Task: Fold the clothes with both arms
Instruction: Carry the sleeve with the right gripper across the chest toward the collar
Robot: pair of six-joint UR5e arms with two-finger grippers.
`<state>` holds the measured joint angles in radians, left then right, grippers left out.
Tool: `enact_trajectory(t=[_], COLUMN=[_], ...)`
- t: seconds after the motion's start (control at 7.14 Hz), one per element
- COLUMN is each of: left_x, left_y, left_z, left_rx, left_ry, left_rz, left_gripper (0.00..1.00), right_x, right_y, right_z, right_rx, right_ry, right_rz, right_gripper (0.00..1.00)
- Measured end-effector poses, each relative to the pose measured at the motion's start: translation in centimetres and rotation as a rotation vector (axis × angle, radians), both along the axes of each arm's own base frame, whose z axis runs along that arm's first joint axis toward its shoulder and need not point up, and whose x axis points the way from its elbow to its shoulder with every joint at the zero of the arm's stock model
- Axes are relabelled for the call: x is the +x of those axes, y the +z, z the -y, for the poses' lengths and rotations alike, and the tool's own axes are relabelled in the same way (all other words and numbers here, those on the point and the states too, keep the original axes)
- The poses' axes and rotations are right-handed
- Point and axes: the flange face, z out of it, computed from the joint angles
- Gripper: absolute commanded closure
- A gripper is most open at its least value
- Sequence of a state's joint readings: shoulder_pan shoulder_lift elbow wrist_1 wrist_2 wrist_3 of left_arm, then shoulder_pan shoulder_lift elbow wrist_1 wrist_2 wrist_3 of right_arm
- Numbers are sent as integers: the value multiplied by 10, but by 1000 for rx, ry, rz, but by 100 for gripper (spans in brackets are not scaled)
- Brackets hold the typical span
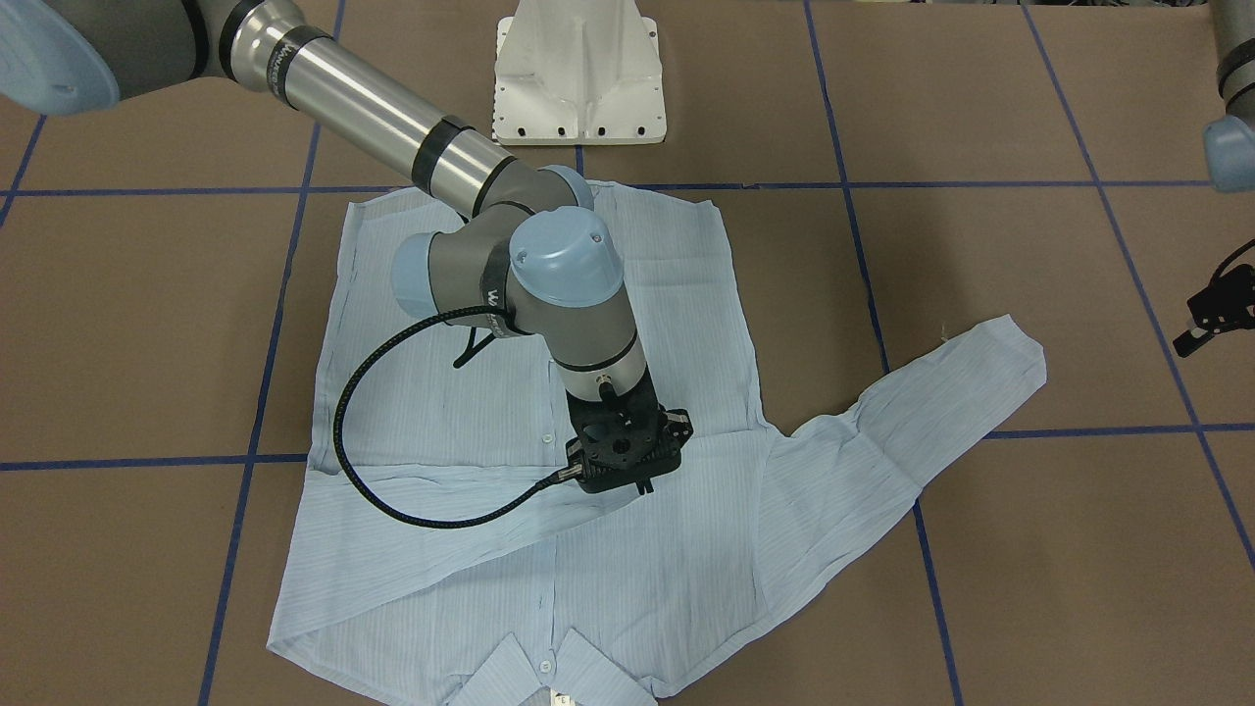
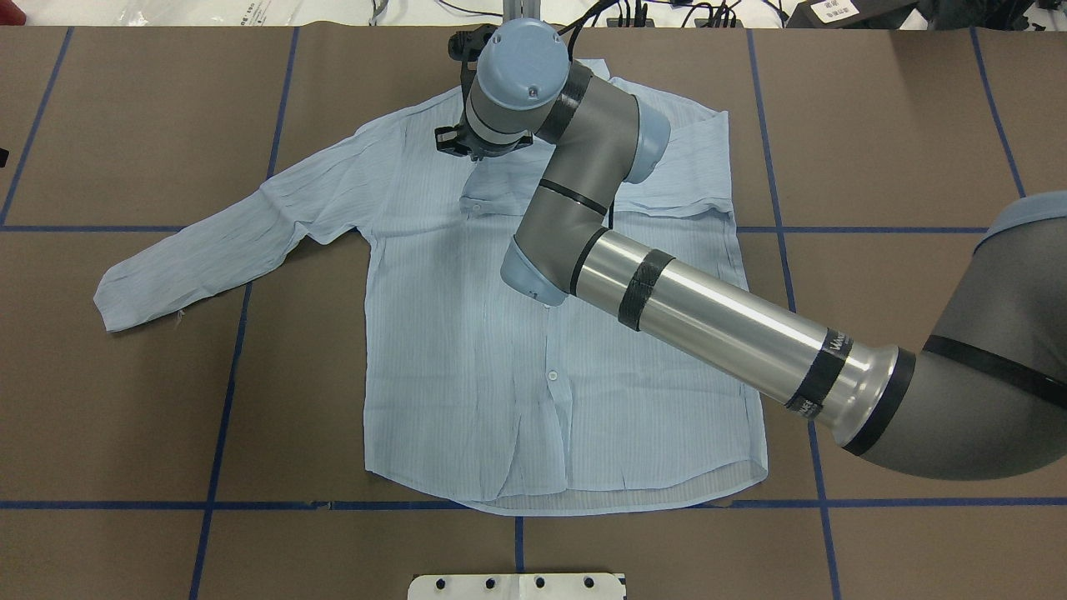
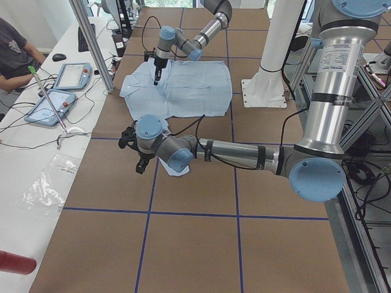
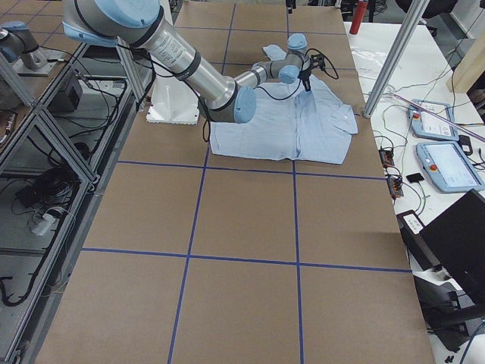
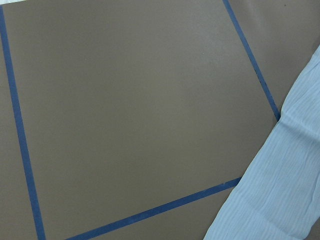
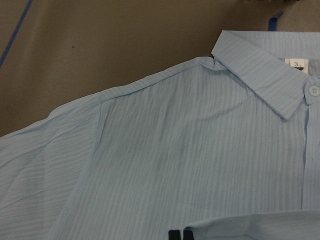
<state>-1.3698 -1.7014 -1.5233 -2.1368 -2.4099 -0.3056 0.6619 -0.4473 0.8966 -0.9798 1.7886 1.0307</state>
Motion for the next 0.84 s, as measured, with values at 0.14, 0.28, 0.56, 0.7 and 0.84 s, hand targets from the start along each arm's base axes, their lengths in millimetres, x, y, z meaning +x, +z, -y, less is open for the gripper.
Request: enact_trajectory(t=[0.14,0.28,0.56,0.7,0.84], left_x=[0,0,1,3,6], left_y=[0,0,-2,-1,0], left_z=[0,0,2,3,5], left_rx=[-1,-2,-7,-14,-20], left_ry=[0,-1,-4,-7,-9], left_rz=[0,-1,-3,-4,0], left_gripper=[1,0,0,0,0], right_x=[-6,-9,-12,-12,-11], right_y=[-2,-5,-18,-24,-28], right_z=[0,-1,-2,-2,-2], right_rx=[7,17,42,49,50], right_ry=[5,9,27,33,38], right_rz=[-2,2,13,17,23], right_gripper=[62,1,0,0,0])
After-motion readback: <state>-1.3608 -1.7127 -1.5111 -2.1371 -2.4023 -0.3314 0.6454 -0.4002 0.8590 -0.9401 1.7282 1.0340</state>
